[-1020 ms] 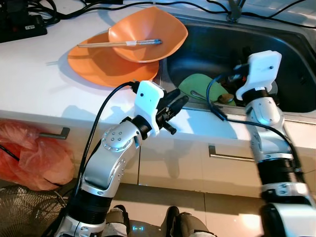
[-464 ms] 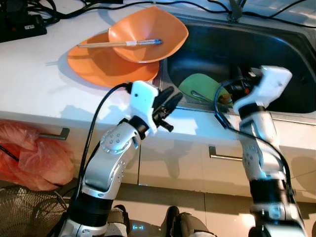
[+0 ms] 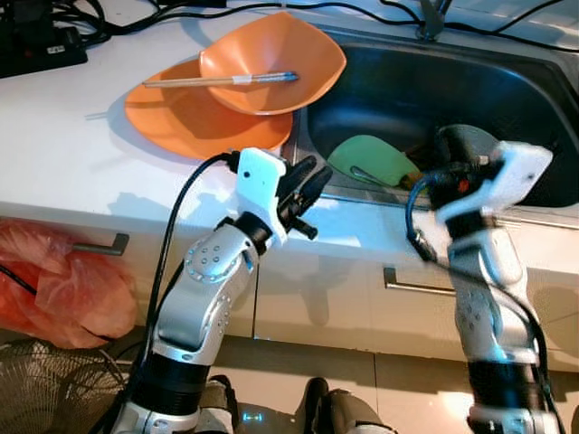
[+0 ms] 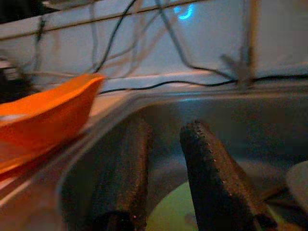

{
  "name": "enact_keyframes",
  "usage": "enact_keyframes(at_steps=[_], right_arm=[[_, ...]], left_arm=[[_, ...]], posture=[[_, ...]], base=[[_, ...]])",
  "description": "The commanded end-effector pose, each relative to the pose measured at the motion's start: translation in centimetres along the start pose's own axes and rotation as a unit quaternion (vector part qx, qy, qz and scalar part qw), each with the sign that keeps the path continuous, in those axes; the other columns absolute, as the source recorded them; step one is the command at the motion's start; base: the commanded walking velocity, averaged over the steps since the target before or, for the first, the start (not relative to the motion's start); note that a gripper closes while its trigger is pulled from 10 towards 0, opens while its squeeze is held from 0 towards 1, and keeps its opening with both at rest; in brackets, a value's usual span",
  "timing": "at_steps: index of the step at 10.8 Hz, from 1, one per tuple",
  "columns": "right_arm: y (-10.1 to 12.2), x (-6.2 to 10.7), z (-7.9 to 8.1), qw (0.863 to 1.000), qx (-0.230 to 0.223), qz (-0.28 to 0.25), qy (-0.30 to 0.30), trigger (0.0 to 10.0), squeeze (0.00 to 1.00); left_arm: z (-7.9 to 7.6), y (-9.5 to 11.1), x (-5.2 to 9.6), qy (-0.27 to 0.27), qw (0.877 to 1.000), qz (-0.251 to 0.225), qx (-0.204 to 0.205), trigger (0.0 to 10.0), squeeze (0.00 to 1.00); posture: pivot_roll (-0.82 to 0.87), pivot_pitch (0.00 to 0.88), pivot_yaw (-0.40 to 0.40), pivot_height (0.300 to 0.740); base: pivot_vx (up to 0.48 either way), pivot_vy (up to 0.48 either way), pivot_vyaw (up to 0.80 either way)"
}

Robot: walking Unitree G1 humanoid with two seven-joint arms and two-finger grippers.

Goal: Kitchen organization

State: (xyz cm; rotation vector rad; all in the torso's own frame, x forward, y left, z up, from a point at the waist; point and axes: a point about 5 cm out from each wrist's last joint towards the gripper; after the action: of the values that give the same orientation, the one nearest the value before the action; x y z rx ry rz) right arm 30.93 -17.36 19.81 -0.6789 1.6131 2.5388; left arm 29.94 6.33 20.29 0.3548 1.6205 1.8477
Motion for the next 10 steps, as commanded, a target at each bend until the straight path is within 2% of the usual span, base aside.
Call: enact_keyframes(at_steps=[1,2,4,5,10], right_arm=[[-0.3,0.5,0.1,0.999,-0.021,0.019,0.025,10.0,0.0],[-0.9,0.7,0.3,0.997,-0.036,0.042,0.056,10.0,0.0],[-2.2,0.8,0.4,0.994,-0.036,0.072,0.08,10.0,0.0],[-2.8,0.9,1.0,0.988,-0.042,0.091,0.113,10.0,0.0],[-3.7,0.5,2.5,0.97,-0.082,0.108,0.202,10.0,0.0]], left_arm=[[-0.6,-1.0,0.0,-0.009,1.0,0.021,0.01,10.0,0.0],[-0.6,-0.9,-0.1,-0.01,1.0,0.02,0.01,10.0,0.0],[-0.7,-0.9,-0.2,-0.008,1.0,0.018,0.01,10.0,0.0],[-0.7,-0.9,-0.2,-0.007,1.0,0.018,0.01,10.0,0.0],[-0.5,-0.9,-0.2,-0.001,1.0,0.015,0.007,10.0,0.0]], posture=[[0.16,0.203,-0.082,0.74],[0.16,0.204,-0.083,0.74],[0.17,0.212,-0.086,0.74],[0.18,0.215,-0.086,0.74],[0.19,0.216,-0.088,0.74]], base=[[0.0,0.0,0.0],[0.0,0.0,0.0],[0.0,0.0,0.0],[0.0,0.0,0.0],[0.0,0.0,0.0]])
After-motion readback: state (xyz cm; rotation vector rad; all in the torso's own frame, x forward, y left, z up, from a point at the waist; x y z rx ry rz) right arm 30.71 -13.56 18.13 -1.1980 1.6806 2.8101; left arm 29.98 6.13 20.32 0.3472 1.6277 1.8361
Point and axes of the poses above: a point about 5 cm out from each wrist's last joint towards the gripper, its own x axis pointing back from the gripper into the wrist, its own y axis along the axis of the wrist's last joint, z = x × y, and after that the axes turned 11 degrees about -x, right-handed
